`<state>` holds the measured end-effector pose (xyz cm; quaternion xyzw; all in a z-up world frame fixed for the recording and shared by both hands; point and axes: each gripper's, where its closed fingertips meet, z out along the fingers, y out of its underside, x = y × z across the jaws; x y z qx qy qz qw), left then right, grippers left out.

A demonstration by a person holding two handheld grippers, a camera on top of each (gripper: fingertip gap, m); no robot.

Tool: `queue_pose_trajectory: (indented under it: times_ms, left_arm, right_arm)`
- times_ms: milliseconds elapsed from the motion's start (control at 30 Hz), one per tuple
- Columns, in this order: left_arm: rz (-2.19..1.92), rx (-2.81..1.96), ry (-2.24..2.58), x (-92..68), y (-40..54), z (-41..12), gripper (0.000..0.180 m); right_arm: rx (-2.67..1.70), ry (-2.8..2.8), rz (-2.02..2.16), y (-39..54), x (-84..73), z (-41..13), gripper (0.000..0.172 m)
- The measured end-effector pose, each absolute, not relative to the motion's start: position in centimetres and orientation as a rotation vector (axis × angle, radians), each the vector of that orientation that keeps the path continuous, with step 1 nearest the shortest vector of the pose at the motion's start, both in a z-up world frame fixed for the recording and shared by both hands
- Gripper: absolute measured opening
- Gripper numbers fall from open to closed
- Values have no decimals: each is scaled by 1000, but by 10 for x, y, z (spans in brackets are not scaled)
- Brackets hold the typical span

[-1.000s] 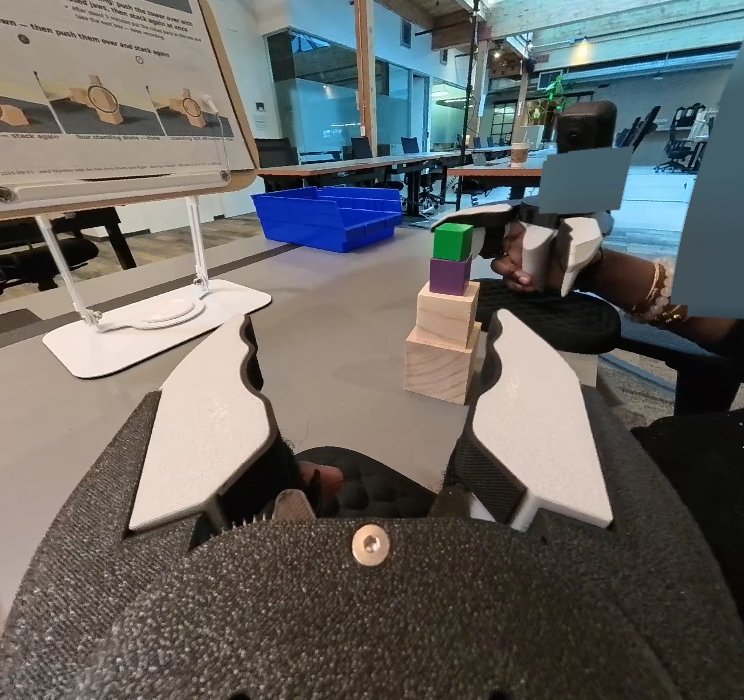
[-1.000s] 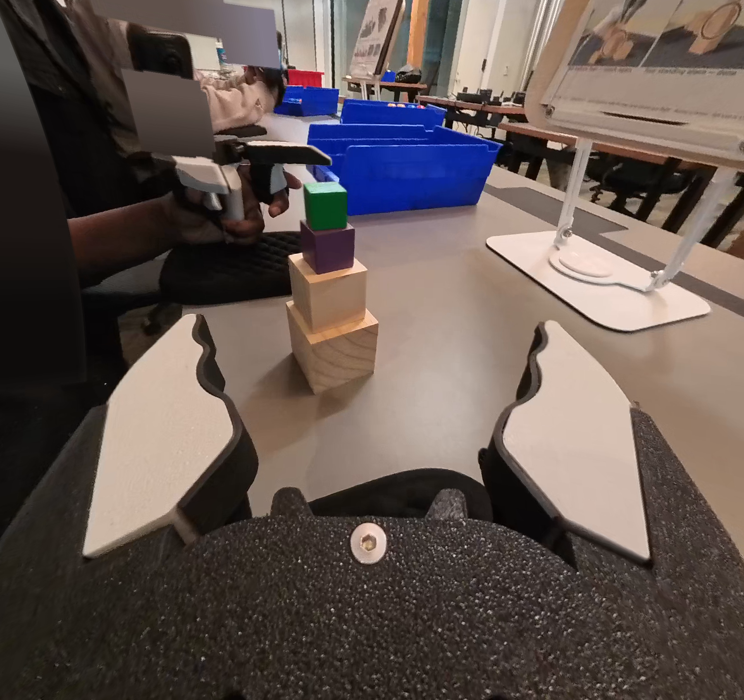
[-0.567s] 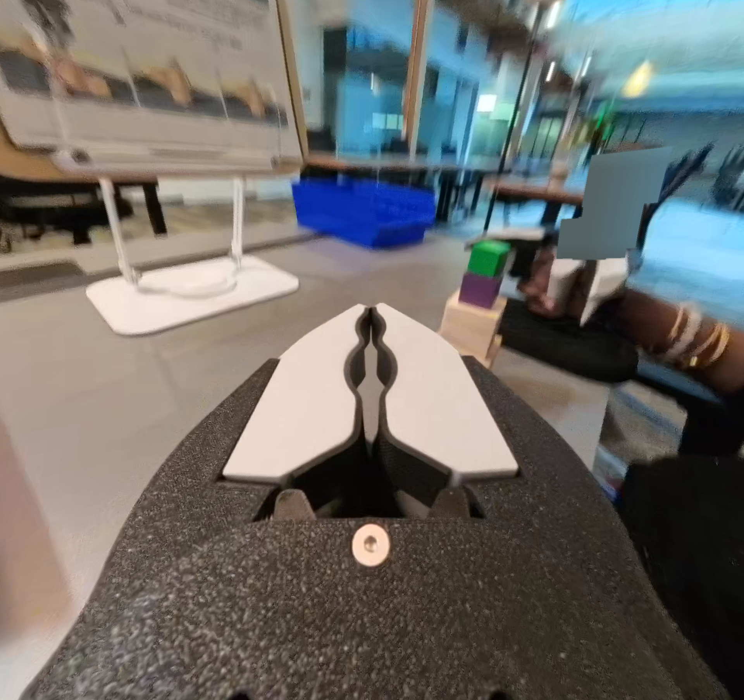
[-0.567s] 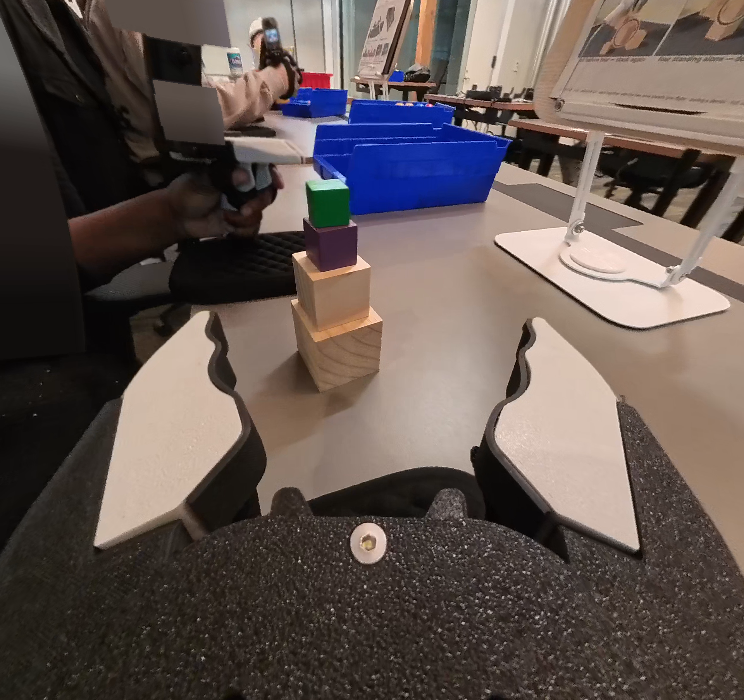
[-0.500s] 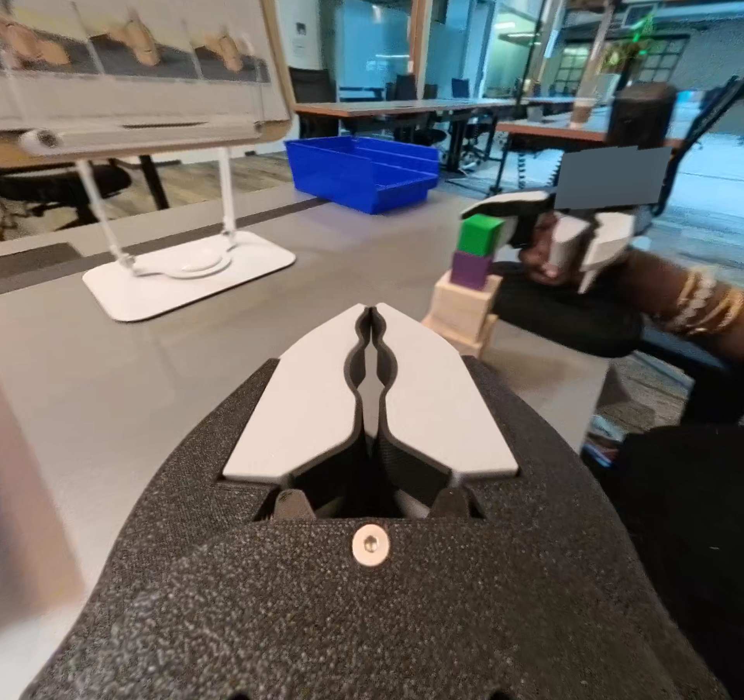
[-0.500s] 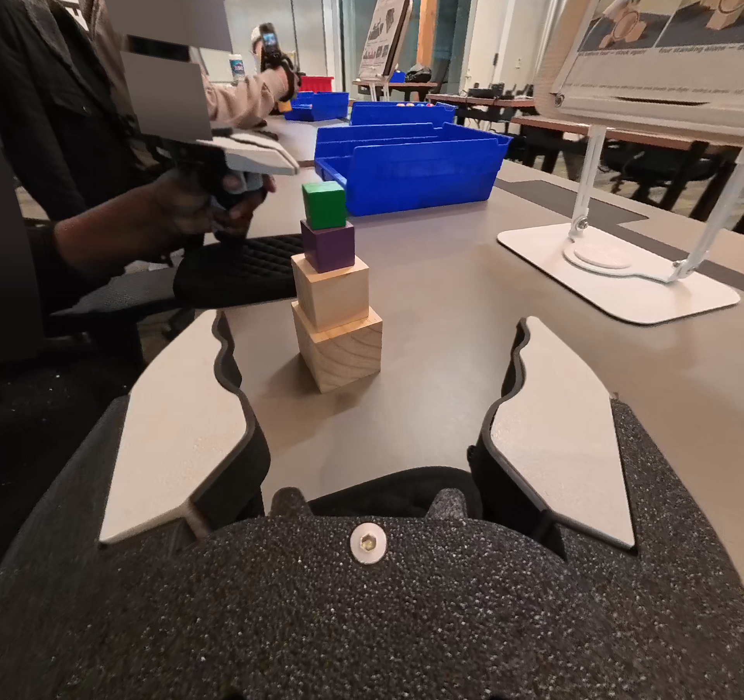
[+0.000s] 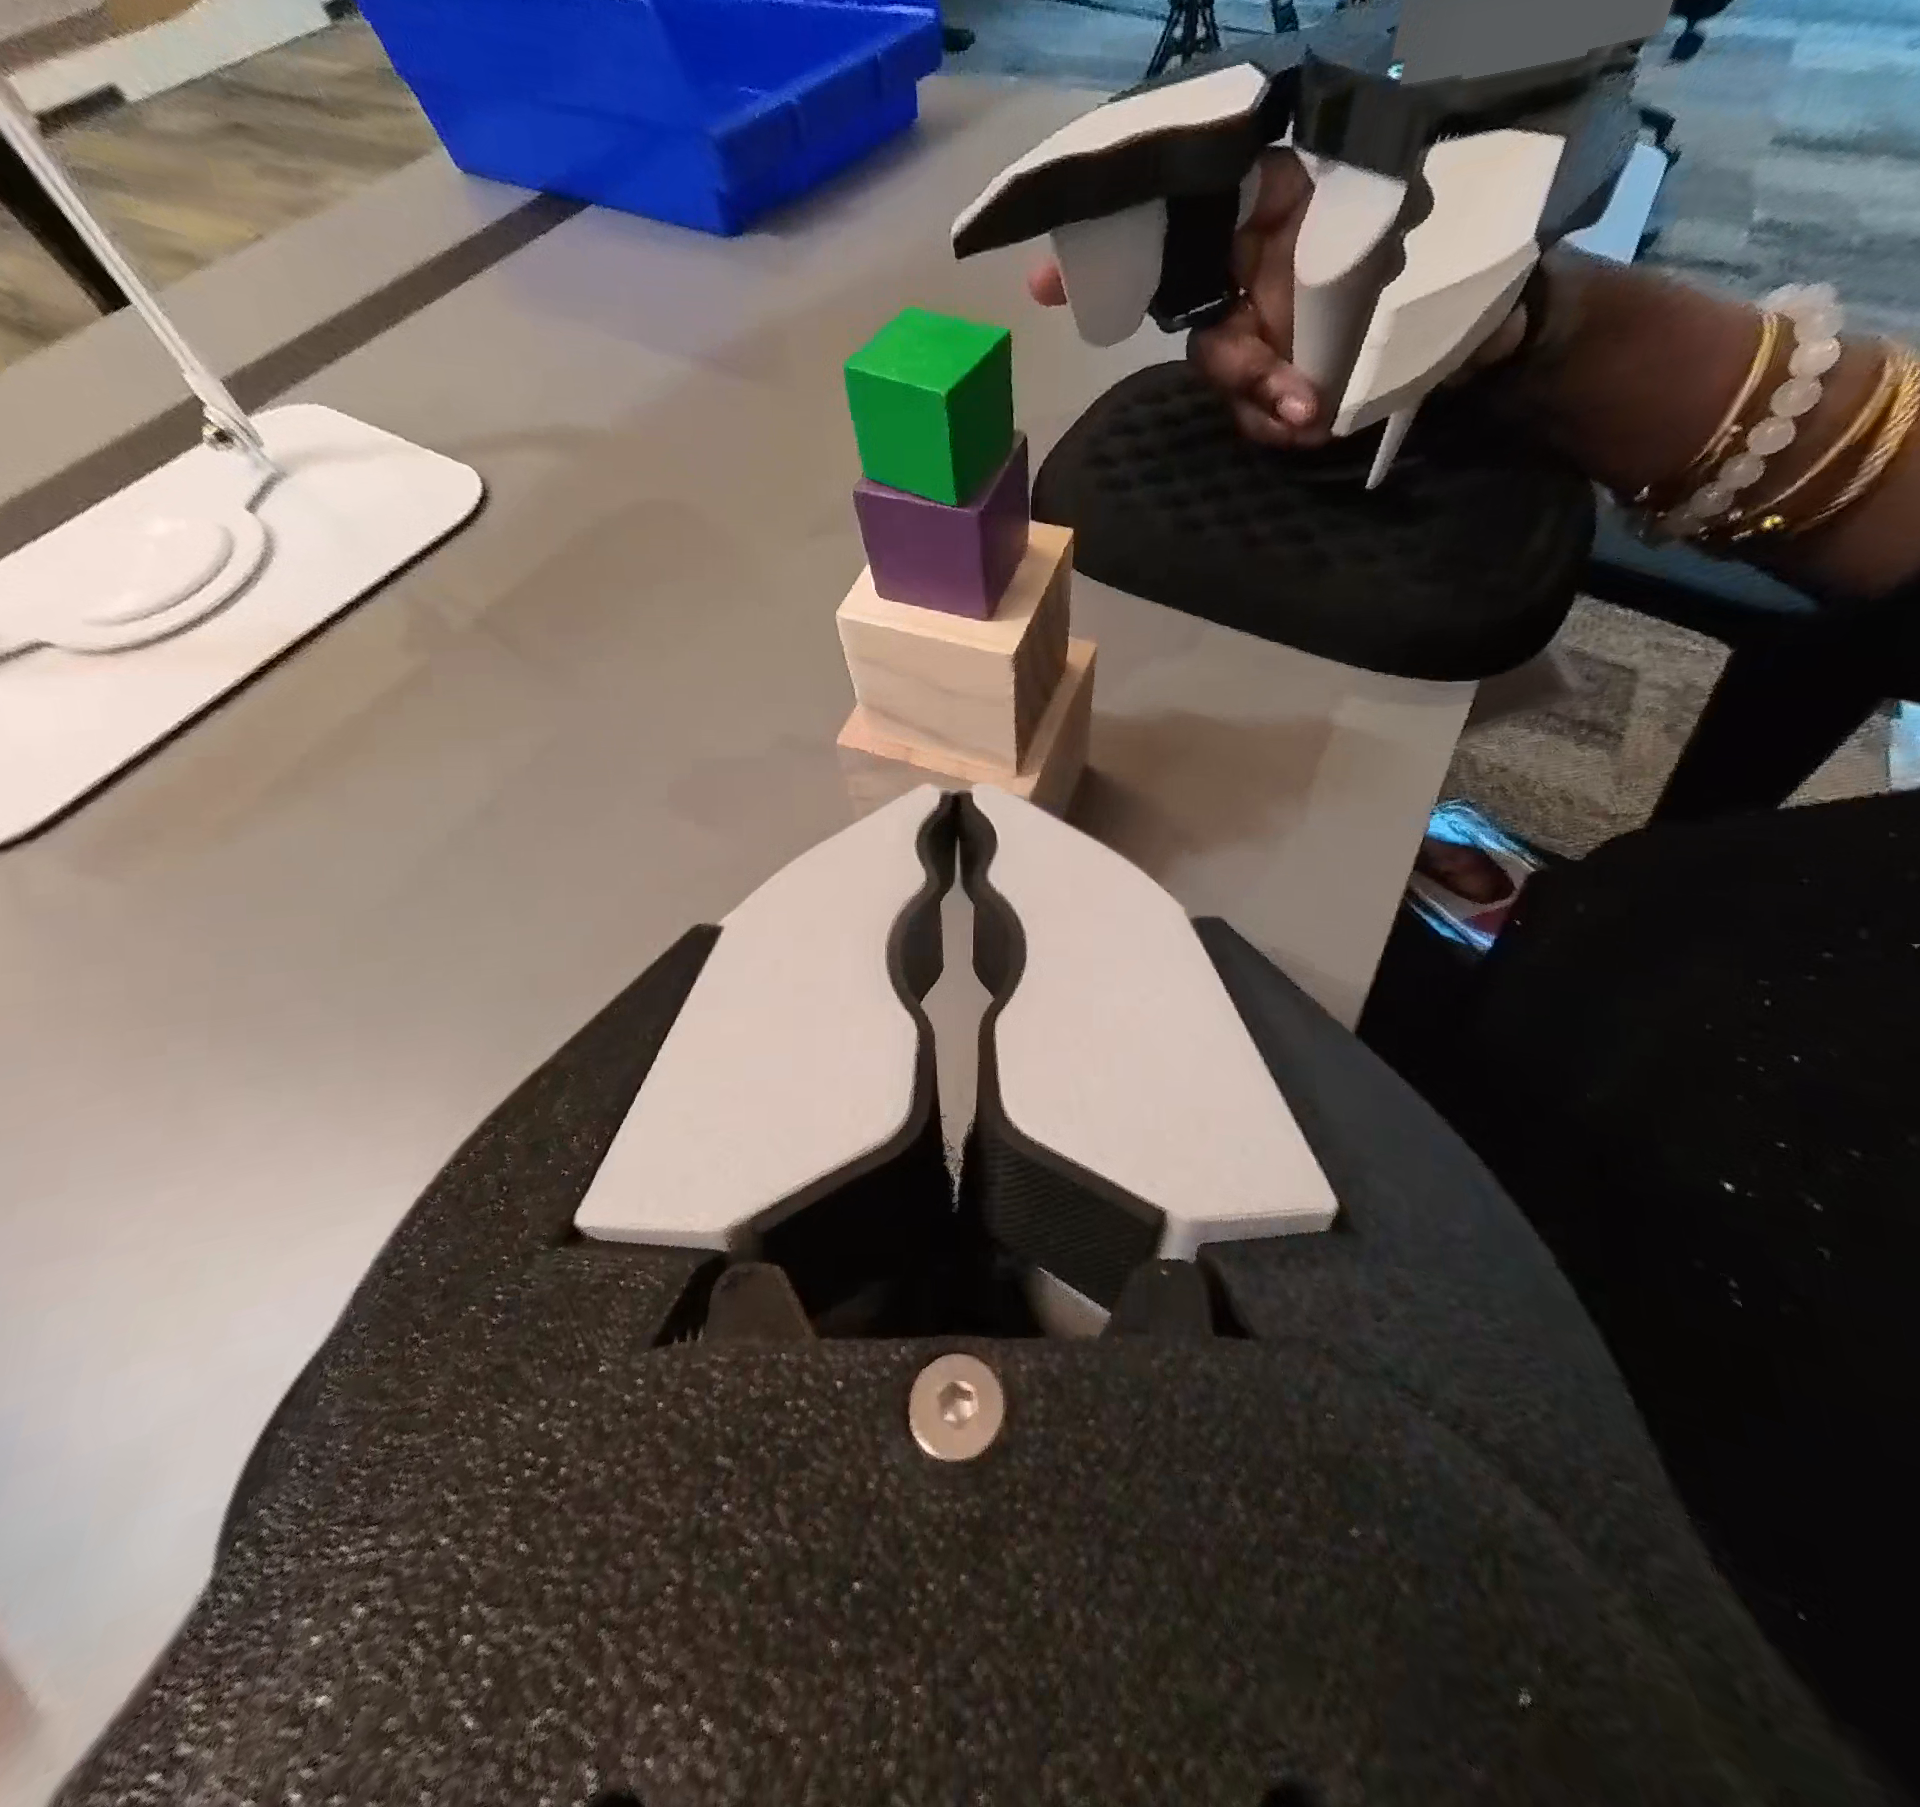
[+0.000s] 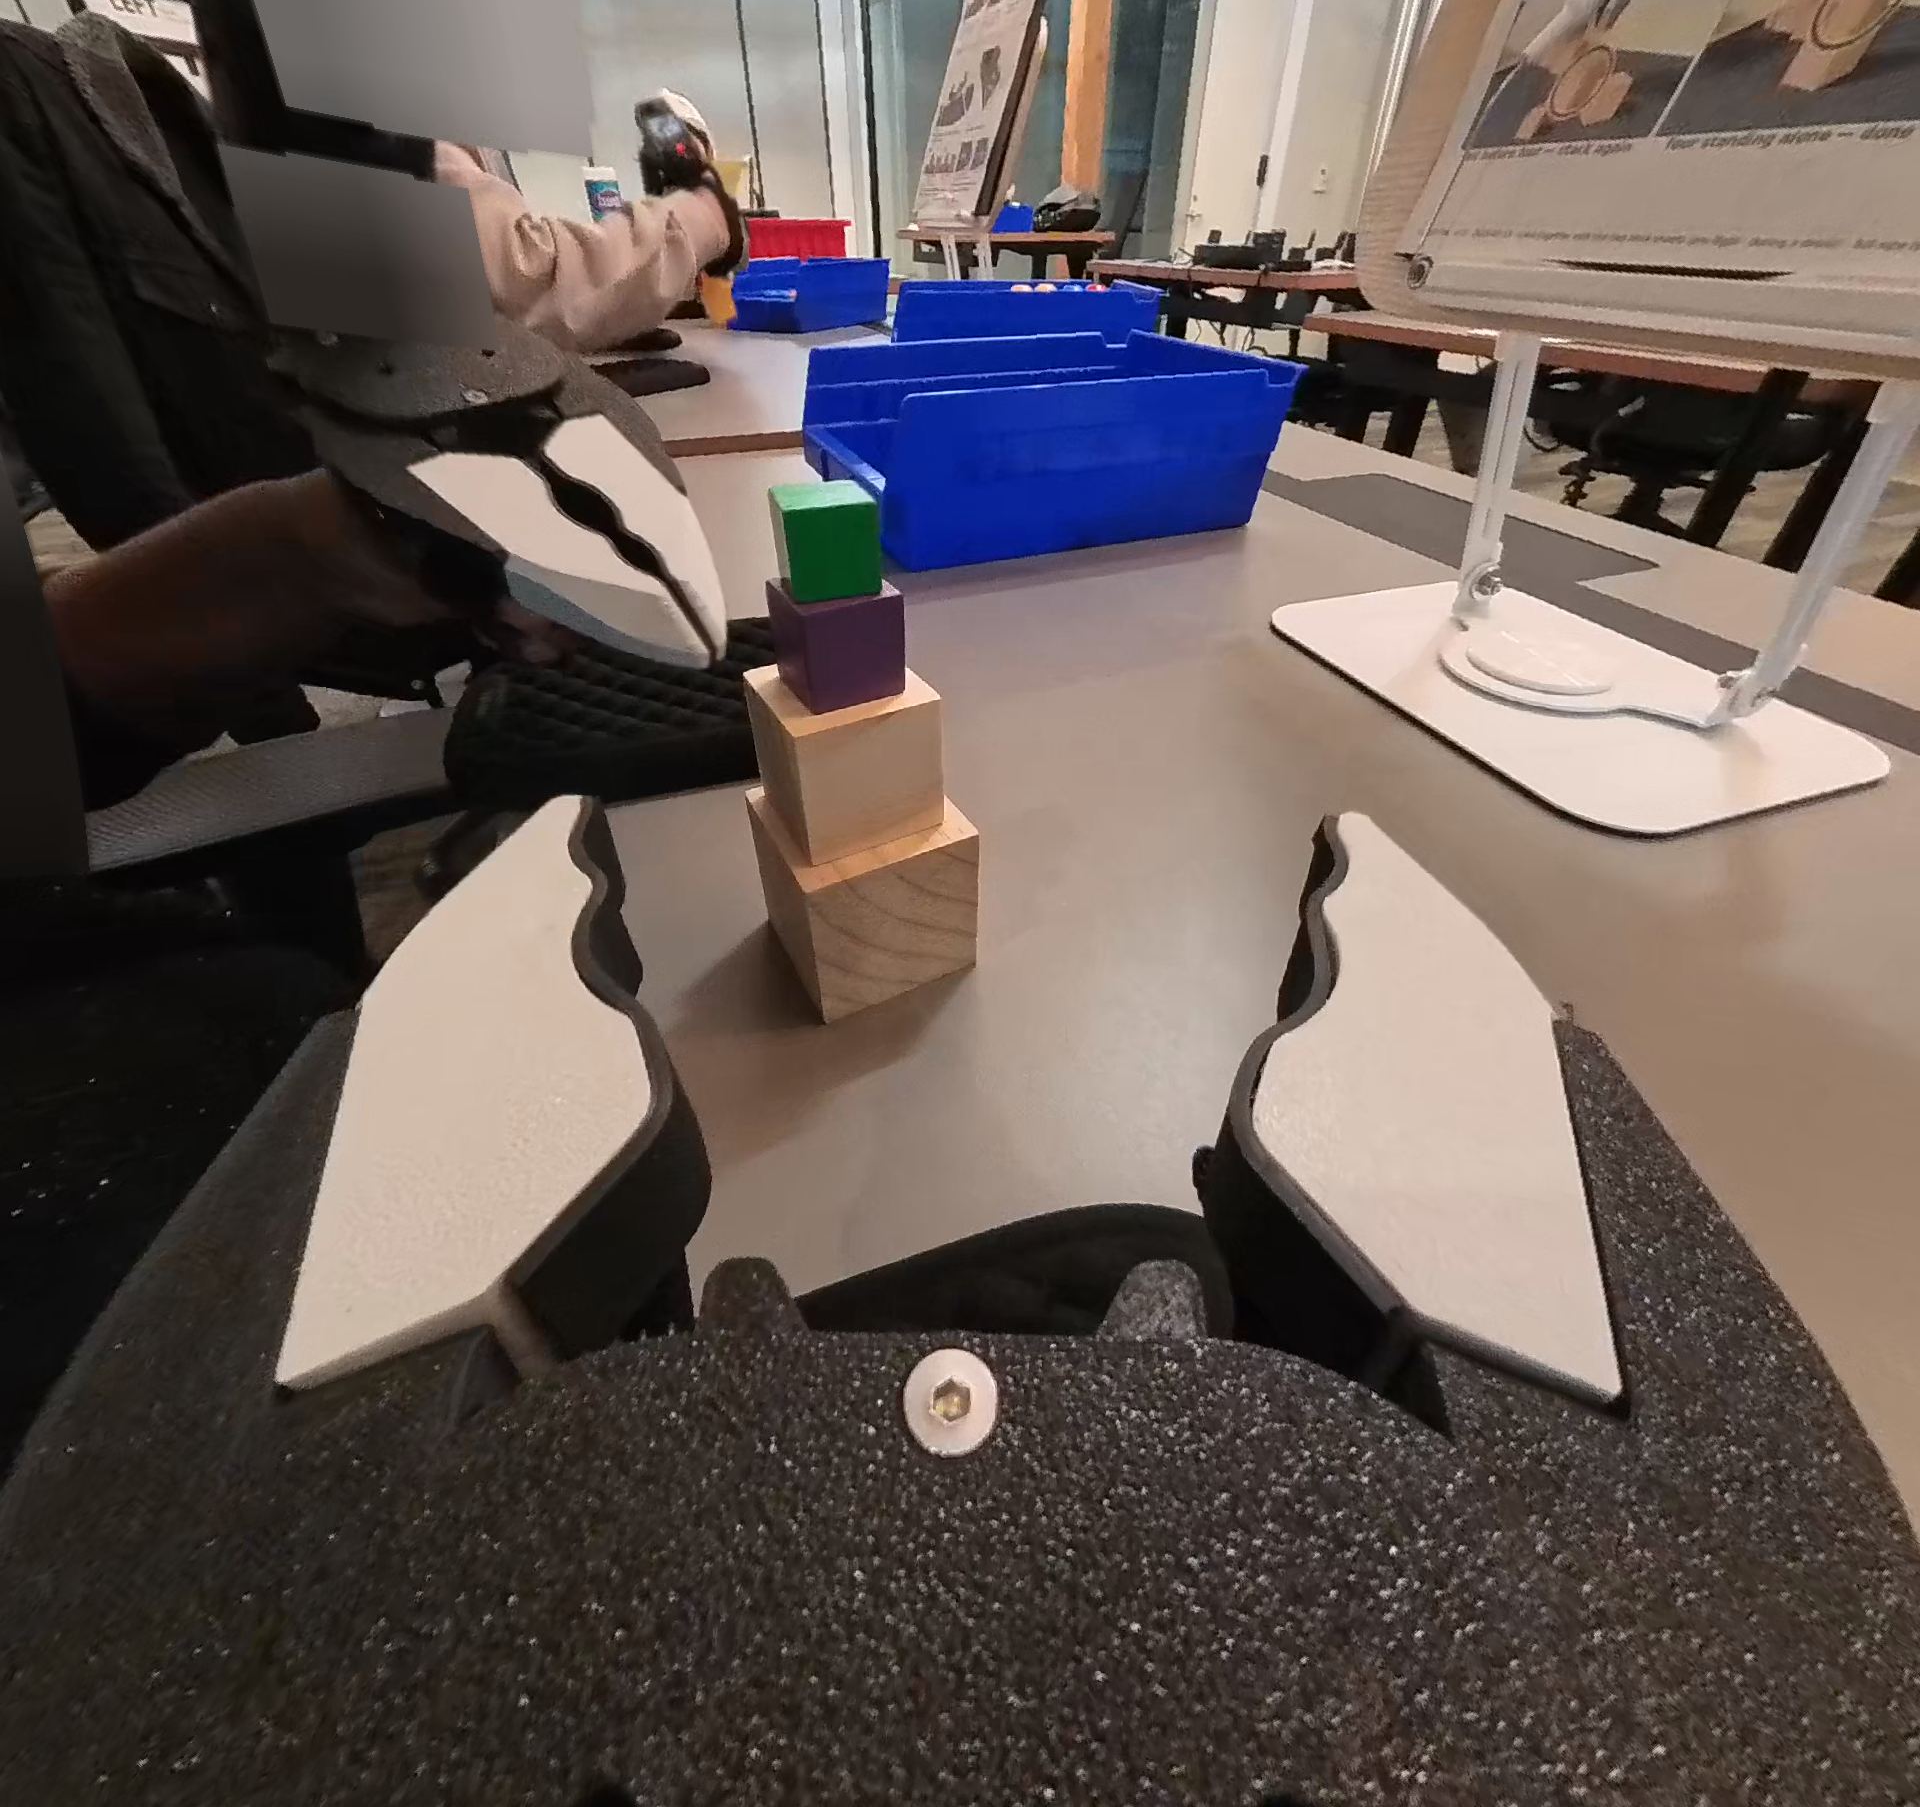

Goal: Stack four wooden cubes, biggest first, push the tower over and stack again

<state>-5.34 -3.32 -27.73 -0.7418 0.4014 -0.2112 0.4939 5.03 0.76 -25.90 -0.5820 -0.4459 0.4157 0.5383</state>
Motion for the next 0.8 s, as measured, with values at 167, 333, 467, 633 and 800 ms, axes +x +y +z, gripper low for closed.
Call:
queue_pose_trajectory:
  times_ms: [167,333,467,633,800]
  left_arm:
    - [-515,-1871,959,-46,-20,-293,0]
    - [-526,-1841,951,-38,-17,-293,0]
    - [-586,-1824,950,-31,-19,-285,0]
    - [-560,-1825,985,-28,-17,-286,0]
    - [-577,-1813,987,-22,-16,-284,0]
  right_arm:
    - [-1382,-1065,973,7,50,-259,117]
    - [-1381,-1079,970,6,49,-260,115]
    - [-1384,-1077,969,6,49,-260,115]
    - [-1378,-1091,955,5,48,-261,113]
    - [-1384,-1100,943,5,47,-263,112]
